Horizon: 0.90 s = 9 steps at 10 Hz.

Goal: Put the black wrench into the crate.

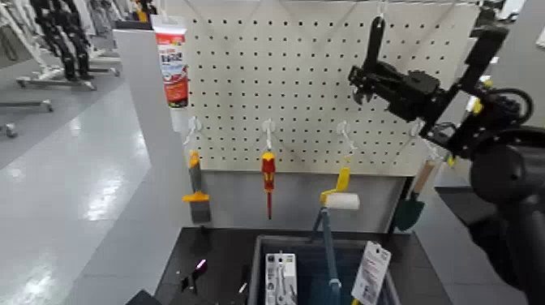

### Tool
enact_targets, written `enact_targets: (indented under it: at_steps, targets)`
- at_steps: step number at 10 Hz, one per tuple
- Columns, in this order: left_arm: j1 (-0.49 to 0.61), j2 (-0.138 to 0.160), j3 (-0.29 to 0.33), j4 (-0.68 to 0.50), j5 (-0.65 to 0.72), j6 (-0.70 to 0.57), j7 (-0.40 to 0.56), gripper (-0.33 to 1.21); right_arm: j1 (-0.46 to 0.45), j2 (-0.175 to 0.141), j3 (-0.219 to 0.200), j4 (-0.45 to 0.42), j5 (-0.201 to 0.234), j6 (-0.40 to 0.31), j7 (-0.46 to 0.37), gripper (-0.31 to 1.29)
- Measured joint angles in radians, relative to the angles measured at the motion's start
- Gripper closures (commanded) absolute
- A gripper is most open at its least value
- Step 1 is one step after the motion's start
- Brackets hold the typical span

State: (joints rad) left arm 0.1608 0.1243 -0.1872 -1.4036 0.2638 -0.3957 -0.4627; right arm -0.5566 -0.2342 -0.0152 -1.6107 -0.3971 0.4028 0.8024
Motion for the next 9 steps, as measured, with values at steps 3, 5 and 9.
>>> enact_targets:
  at_steps: [3,5,9]
  targets:
    - [0.0,0.001,-0.002,0.0,0.0,0.001,-0.001,0.1,-0.002,-0.001,0.003,-0.005,0.004,0.005,-0.002,1.18]
    - [0.0,0.001,-0.003,-0.001,0.0,0.001,-0.001,0.1,-0.003,-0.002,0.004,-0.007,0.009,0.005,-0.002,1.18]
    - [0.0,0.002,-0.005,-0.002,0.0,0.002,-0.001,0.1,-0.005,-0.003,0.003,-0.012,0.016,-0.001,-0.002,1.18]
